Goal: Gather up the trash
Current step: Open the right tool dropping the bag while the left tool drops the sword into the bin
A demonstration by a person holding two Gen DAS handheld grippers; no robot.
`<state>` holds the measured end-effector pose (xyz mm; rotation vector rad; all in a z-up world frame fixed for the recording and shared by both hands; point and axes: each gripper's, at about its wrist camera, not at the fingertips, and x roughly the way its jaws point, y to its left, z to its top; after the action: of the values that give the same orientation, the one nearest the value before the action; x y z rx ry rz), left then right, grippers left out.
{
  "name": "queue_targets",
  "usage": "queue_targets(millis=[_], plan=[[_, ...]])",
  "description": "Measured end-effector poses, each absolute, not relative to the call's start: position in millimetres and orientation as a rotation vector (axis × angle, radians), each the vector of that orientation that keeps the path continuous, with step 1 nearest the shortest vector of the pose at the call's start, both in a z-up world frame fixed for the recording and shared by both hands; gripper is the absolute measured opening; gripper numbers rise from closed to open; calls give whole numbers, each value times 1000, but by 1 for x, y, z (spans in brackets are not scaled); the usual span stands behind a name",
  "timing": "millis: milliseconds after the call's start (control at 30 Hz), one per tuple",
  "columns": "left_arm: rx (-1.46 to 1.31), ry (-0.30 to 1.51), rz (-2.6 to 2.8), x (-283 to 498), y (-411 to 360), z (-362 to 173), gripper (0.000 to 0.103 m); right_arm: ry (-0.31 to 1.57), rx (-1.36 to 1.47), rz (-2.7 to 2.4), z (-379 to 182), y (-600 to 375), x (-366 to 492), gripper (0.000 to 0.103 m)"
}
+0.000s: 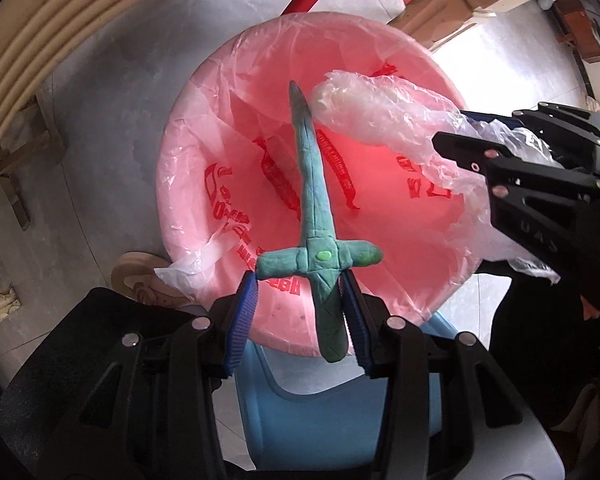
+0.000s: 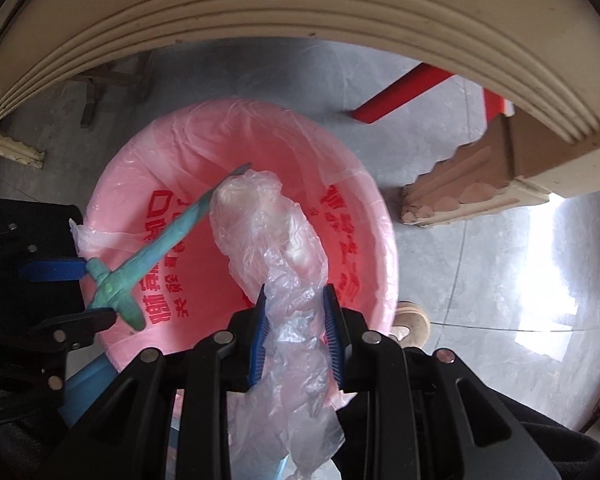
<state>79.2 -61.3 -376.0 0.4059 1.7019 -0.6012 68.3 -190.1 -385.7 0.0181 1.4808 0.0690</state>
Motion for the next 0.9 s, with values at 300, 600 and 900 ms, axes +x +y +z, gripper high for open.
queue_targets(millis=[300, 600, 900], plan=[[401, 1705, -606, 85, -60, -380, 61, 1441, 80, 86, -377, -195, 72, 70], [368, 1711, -588, 87, -58, -381, 62, 1444, 101, 75, -379, -201, 73, 70], [368, 1710, -585, 88, -58, -383, 63, 1454, 95, 78, -384, -200, 74, 70]])
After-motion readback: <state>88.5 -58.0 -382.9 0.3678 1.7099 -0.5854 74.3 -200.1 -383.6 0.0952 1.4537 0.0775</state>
